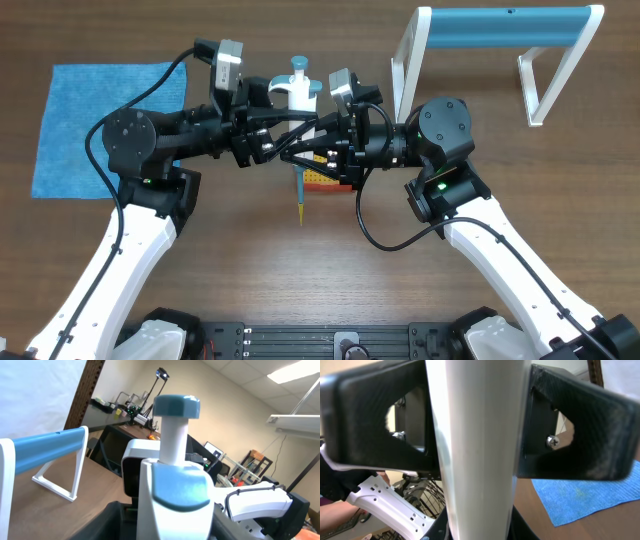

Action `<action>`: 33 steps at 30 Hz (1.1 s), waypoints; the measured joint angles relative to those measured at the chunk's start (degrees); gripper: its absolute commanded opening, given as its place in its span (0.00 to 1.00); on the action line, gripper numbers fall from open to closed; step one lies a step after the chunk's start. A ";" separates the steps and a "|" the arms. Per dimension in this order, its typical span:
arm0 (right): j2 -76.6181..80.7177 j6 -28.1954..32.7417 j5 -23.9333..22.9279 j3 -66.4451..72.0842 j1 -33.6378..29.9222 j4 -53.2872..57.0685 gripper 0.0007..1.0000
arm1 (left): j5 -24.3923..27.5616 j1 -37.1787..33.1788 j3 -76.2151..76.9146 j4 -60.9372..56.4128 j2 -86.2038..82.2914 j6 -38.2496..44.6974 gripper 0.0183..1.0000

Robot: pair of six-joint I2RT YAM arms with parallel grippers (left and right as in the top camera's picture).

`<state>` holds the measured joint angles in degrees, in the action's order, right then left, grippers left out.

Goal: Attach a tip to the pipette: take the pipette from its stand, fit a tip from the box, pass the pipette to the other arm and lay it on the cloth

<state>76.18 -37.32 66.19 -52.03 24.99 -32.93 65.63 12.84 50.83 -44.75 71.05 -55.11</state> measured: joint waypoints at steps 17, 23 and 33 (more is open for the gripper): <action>-0.02 -1.40 6.64 0.00 -5.31 -0.02 0.81 | -0.02 -3.56 0.24 10.80 0.04 4.35 0.01; -0.15 6.12 9.22 -0.74 -18.32 20.55 0.81 | -2.47 -11.10 0.94 41.53 0.22 15.80 0.01; -7.32 33.29 -51.19 -0.57 -7.32 44.50 0.81 | -30.12 -17.09 1.62 94.99 0.35 36.61 0.01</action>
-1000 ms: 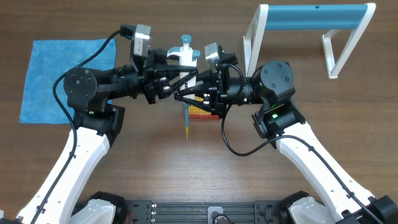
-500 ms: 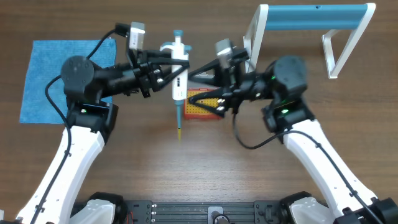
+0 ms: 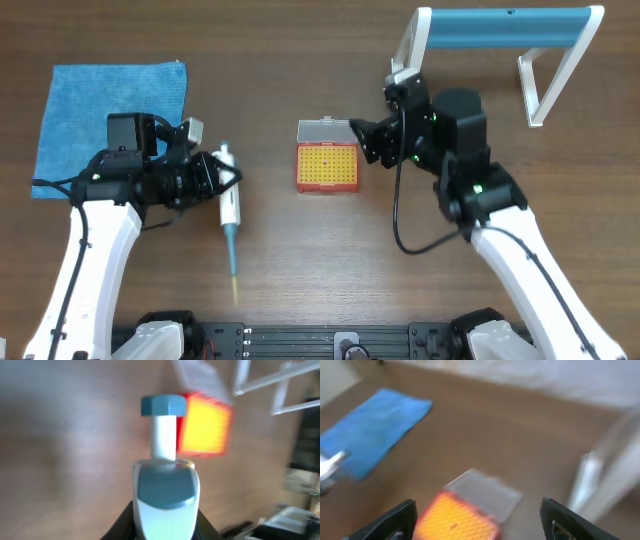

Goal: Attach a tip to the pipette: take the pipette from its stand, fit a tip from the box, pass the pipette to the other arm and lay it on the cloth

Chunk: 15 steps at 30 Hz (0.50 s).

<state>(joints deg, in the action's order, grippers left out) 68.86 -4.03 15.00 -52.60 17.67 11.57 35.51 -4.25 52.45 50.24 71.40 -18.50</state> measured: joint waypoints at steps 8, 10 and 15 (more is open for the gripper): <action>-27.28 1.86 -24.61 -0.11 2.23 7.39 0.92 | -17.86 -3.21 30.36 24.17 9.09 12.66 0.01; -35.82 2.10 -31.76 -0.81 2.23 19.89 0.98 | -21.38 -6.23 38.77 27.06 15.89 16.39 0.01; -48.98 2.47 -37.59 -0.50 2.23 38.99 0.98 | -27.91 -10.64 52.74 27.96 32.11 22.53 0.01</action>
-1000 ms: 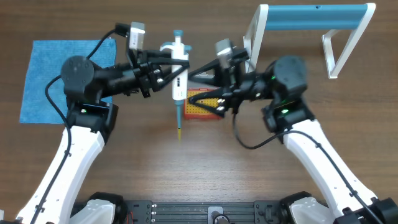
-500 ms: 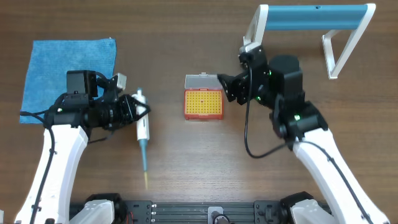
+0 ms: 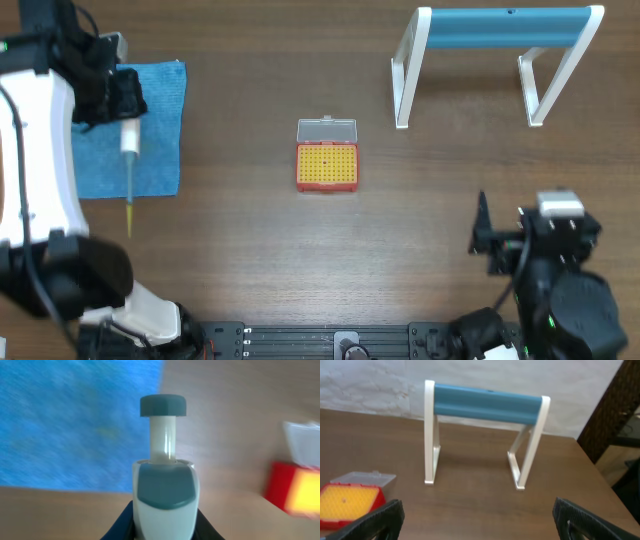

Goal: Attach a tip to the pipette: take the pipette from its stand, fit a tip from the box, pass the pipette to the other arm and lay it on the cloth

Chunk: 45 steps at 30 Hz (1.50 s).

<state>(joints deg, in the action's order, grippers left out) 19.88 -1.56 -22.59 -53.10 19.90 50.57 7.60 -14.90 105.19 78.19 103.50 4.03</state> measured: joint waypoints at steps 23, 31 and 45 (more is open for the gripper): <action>-19.39 -0.39 5.03 38.84 0.00 -33.83 0.98 | -11.58 -0.39 6.78 -25.09 27.85 10.93 0.04; -19.32 -0.94 11.04 52.48 0.00 -47.63 0.98 | -8.57 -0.39 6.82 -27.85 31.50 9.14 0.06; -19.32 -0.92 11.47 52.48 0.00 -47.58 0.98 | -7.72 -0.39 7.15 -28.09 34.21 6.99 0.52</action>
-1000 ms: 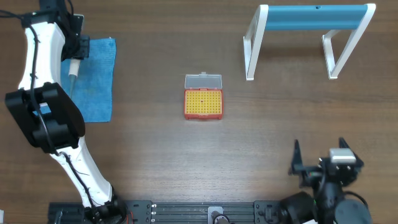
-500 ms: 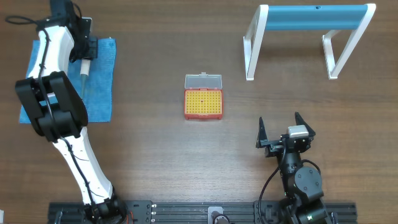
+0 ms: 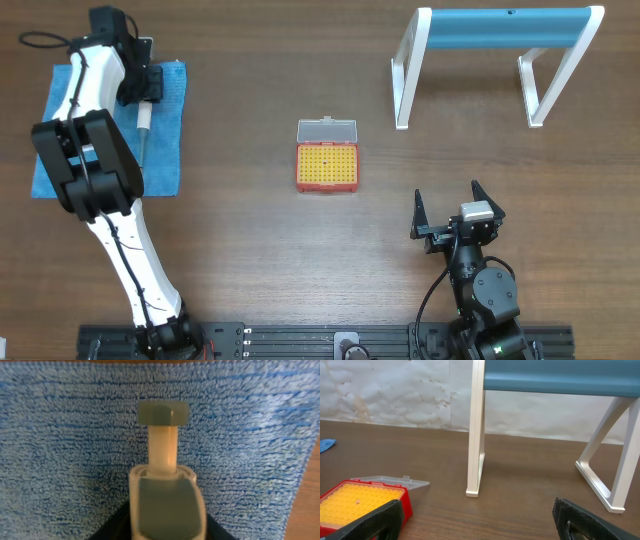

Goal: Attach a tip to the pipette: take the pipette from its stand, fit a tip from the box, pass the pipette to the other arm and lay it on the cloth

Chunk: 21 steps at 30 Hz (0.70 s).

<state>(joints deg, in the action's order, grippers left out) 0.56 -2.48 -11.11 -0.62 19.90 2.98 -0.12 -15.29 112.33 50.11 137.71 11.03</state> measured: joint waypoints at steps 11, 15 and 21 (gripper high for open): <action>0.00 0.00 0.00 0.00 0.00 0.00 0.98 | -0.02 1.31 0.46 2.54 -2.86 -0.22 0.72; 0.00 -0.02 0.00 0.00 0.00 0.00 0.98 | -0.02 1.49 7.63 10.12 -10.58 -0.20 0.79; 0.02 0.00 0.00 0.00 0.00 0.00 0.98 | 0.00 4.02 20.20 17.29 -30.38 1.75 1.00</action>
<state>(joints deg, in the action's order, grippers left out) 0.58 -2.48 -11.11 -0.62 19.90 2.98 -0.12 -11.27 132.53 67.40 107.33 12.78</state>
